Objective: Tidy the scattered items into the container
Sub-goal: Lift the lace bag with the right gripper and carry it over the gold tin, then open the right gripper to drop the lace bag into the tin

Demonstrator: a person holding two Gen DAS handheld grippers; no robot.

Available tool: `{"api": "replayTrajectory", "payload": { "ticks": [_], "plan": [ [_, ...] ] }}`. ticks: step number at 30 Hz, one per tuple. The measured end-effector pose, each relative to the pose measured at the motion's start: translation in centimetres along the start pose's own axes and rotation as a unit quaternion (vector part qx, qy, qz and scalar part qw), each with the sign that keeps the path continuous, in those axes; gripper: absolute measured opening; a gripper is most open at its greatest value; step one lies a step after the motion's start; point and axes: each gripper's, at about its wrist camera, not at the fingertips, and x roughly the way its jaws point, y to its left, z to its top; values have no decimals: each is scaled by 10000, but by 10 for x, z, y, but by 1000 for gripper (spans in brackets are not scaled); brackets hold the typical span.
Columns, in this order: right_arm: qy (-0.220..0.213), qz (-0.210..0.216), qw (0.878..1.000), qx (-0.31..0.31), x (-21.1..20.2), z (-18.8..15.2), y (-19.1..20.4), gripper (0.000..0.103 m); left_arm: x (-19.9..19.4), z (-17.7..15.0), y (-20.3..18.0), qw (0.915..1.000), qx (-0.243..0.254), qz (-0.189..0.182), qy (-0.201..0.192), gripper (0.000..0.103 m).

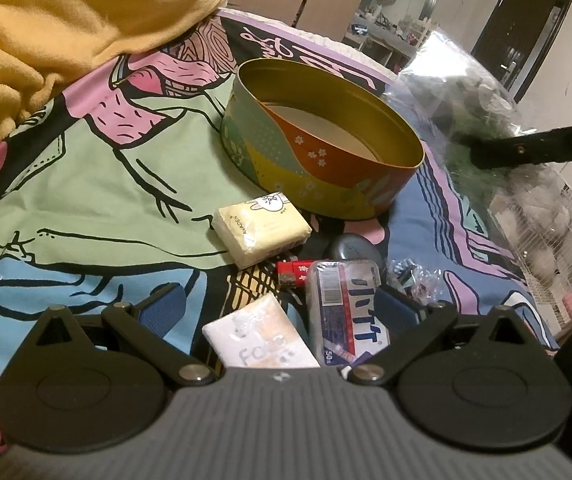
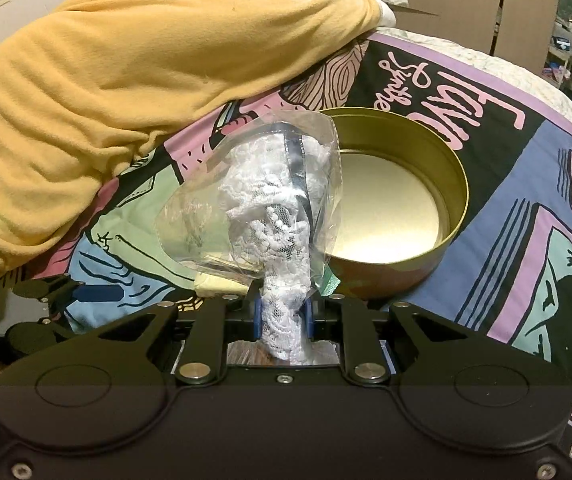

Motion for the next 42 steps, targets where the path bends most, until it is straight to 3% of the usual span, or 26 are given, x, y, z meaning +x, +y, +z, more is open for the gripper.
{"api": "replayTrajectory", "payload": {
  "ticks": [18,31,33,34,35,38,42],
  "plan": [
    [43,-172,9988,449,45,53,-44,18,2,1,9,9996,-231,-126,-27,103],
    [-124,-447,9932,1066,89,117,-75,23,3,0,11,9995,-231,-194,-38,103],
    [-104,-468,9915,1209,96,123,-80,28,2,0,11,9994,-241,-220,-64,103],
    [-119,-509,9904,1281,98,125,-82,40,2,0,12,9993,-250,-250,-85,103],
    [-151,-537,9892,1357,99,127,-84,58,1,0,12,9993,-259,-269,-101,103],
    [-497,-537,9841,1621,89,128,-90,88,0,0,12,9991,-278,-279,-124,103],
    [-804,-293,9809,1746,65,118,-96,89,1,0,11,9993,-253,-245,-77,103]
  ]
}}
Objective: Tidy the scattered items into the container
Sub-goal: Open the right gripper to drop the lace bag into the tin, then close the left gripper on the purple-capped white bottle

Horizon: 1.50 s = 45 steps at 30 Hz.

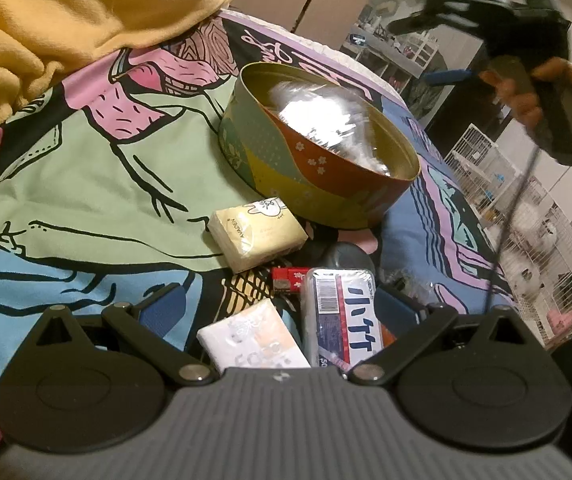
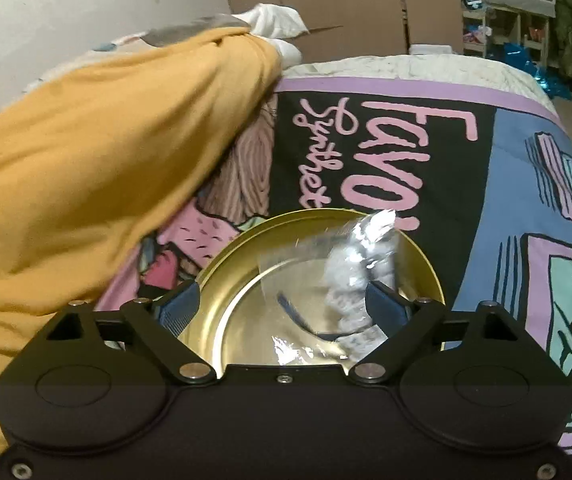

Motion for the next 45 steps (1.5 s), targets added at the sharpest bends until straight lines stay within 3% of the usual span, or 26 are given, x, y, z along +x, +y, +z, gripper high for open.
{"api": "replayTrajectory", "payload": {
  "ticks": [5,12,20,23,26,29,32,34,35,37,38,39,40,43,45],
  "plan": [
    [-102,261,9995,-170,-43,-34,-14,95,1,-1,-3,9999,102,56,49,103],
    [-51,166,9992,-359,-93,-106,-37,97,5,-5,-17,9979,543,240,245,103],
    [242,189,9995,-13,-107,-192,-67,99,9,-13,-44,9876,1397,125,707,103],
    [323,83,9994,-4,-104,-218,-76,99,14,-22,-62,9762,1945,154,950,103],
    [477,2,9987,203,-99,-231,-83,99,20,-34,-82,9590,2601,221,1102,103],
    [285,199,9992,196,-100,-228,-83,100,29,-50,-101,9366,3252,583,1163,103],
    [313,129,9993,142,-94,-226,-81,100,37,-63,-112,9181,3669,1023,1099,102],
    [354,175,9991,142,-92,-227,-80,100,41,-69,-116,9108,3798,1110,1174,96],
    [320,209,9992,114,-93,-226,-80,100,43,-69,-116,9096,3800,1116,1255,87],
    [266,211,9994,67,-95,-226,-77,100,45,-73,-117,9075,3818,1197,1275,78],
    [262,218,9994,56,-94,-225,-77,100,45,-73,-118,9075,3829,1237,1202,62],
    [263,222,9994,54,-94,-225,-76,100,43,-72,-118,9090,3811,1262,1120,39],
    [256,216,9994,55,-94,-225,-76,100,41,-71,-117,9118,3733,1369,1025,29],
    [236,226,9994,76,-94,-225,-76,100,35,-61,-108,9374,3147,1050,1062,30],
    [227,239,9994,83,-95,-226,-77,100,27,-54,-104,9498,2791,886,1098,30]
  ]
}}
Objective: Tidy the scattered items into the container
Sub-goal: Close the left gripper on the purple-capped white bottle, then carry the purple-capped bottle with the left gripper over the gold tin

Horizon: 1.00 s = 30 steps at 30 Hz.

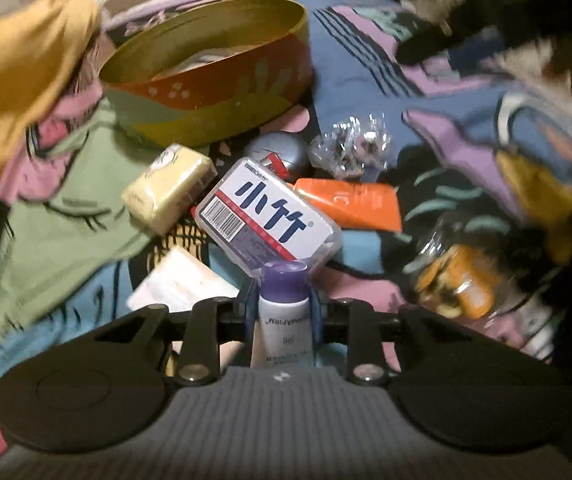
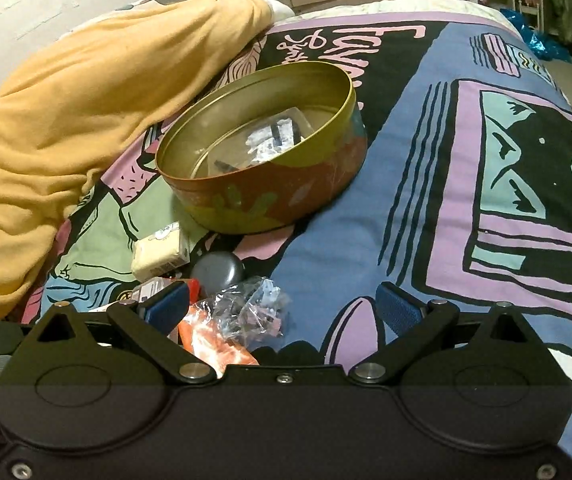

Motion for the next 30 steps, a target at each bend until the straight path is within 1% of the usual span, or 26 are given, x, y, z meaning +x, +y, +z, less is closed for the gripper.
{"api": "replayTrajectory", "payload": {
  "ticks": [3,7,10,15,25,30],
  "plan": [
    [46,52,10000,2,0,-1,0,100,-14,1,10,9992,-357,-178,-40,30],
    [199,79,9998,-35,6,-1,2,100,-31,3,20,9977,-642,-189,-102,30],
    [283,107,9995,-55,10,-2,3,100,-42,7,25,9967,-779,-121,-192,30],
    [391,139,9991,-57,15,-3,3,100,-57,15,37,9932,-1092,-175,-366,30],
    [515,169,9985,-76,21,-3,2,100,-77,34,53,9894,-1353,-182,-492,30],
    [543,195,9983,-63,22,-3,2,100,-86,45,56,9898,-1305,-98,-566,30]
  ]
}}
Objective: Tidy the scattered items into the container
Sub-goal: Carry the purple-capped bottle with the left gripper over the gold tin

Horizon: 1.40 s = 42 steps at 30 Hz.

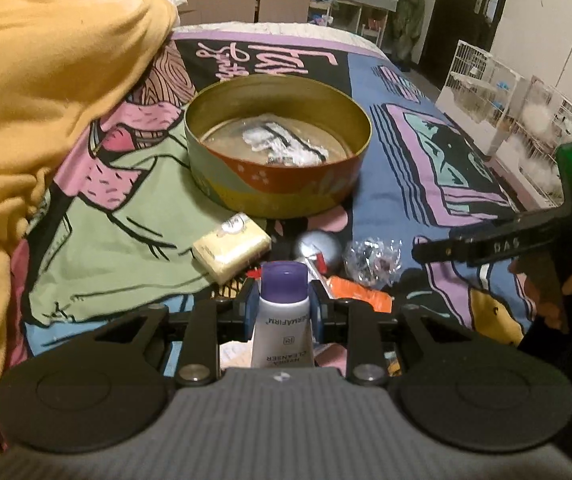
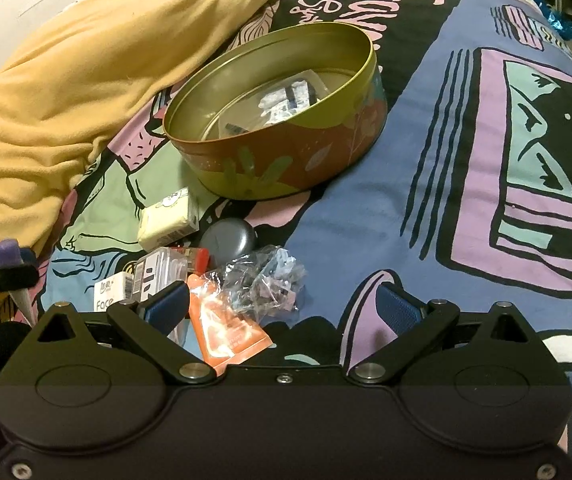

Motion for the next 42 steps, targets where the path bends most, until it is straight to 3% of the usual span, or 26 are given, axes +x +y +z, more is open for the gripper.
{"api": "replayTrajectory", "payload": {
  "ticks": [21,42],
  "plan": [
    [65,109,9999,-20,4,0,1,100,-12,54,5,9999,-134,68,13,30],
    [148,172,9997,67,10,2,-5,100,13,97,-1,9997,221,116,-17,30]
  ]
}}
